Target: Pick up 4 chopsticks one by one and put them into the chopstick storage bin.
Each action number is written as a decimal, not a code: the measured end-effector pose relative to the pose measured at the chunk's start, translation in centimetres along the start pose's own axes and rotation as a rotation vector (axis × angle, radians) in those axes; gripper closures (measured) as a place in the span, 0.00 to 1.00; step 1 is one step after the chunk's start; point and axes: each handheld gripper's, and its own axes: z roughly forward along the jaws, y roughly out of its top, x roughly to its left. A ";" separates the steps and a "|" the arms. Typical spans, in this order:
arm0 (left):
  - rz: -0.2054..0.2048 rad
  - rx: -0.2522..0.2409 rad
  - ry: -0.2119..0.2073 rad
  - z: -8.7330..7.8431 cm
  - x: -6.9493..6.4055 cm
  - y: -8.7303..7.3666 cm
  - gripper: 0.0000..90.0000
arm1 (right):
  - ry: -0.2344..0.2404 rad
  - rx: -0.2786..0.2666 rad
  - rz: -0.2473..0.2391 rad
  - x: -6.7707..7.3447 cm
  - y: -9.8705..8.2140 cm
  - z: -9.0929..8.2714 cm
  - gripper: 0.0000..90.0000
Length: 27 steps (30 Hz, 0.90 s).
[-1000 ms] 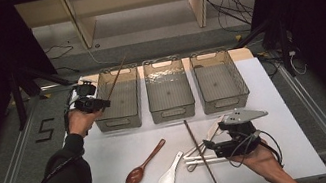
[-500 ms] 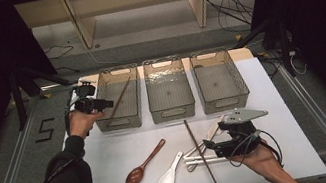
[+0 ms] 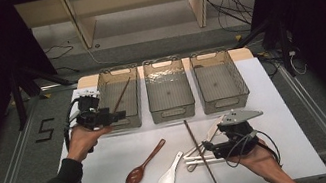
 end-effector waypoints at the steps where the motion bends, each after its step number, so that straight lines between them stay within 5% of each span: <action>1: 0.005 -0.009 -0.008 -0.2 -0.3 -0.2 0.24 | 0.000 0.000 0.000 0.0 0.0 0.0 0.24; 10: 0.098 -0.031 -0.050 -0.6 -3.3 -2.1 0.19 | -0.006 0.048 -0.004 0.1 0.0 0.4 0.26; 20: 0.102 -0.064 -0.086 -1.3 -4.5 -3.9 0.17 | -0.011 0.126 -0.015 0.1 0.1 1.2 0.29; 27: 0.126 -0.043 -0.071 -1.3 -5.0 -5.2 0.17 | 0.004 0.217 -0.020 0.1 0.2 2.3 0.35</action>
